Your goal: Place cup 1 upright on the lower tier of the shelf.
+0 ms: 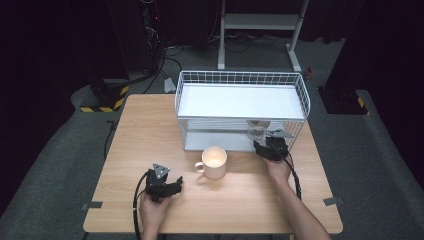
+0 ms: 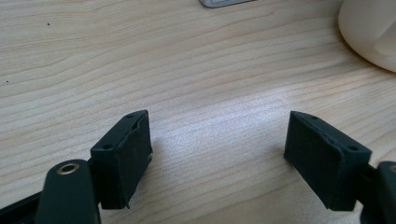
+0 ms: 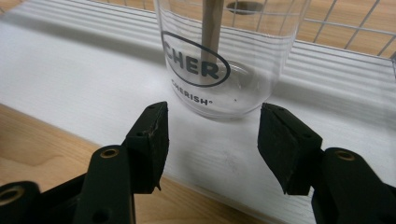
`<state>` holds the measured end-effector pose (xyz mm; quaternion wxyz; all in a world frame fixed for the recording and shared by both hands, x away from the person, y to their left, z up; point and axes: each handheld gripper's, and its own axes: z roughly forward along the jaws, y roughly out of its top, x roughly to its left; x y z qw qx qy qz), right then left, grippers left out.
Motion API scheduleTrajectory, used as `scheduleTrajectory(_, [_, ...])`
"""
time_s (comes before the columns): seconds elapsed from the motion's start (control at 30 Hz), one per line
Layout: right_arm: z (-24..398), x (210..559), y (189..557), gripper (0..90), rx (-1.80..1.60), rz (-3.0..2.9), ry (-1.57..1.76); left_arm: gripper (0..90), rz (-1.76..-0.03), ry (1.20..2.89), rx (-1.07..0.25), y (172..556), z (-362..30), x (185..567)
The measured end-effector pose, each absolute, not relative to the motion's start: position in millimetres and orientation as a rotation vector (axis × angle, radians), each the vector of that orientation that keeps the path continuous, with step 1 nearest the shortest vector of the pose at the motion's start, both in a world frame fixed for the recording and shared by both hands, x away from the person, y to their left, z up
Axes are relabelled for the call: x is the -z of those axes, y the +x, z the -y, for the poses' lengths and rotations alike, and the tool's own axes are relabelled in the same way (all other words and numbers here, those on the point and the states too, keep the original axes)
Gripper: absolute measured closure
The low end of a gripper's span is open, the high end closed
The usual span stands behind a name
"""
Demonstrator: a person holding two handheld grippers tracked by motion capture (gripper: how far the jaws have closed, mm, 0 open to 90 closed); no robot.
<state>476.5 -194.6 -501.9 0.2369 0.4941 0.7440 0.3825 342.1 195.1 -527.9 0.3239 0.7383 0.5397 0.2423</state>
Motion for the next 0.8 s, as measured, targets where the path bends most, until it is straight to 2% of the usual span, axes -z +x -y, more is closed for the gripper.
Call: scheduleTrajectory(0.8, [206, 485, 458, 42.6, -1.140, -2.038, 1.315, 22.9, -1.416, 1.937, -0.637, 342, -195, 528])
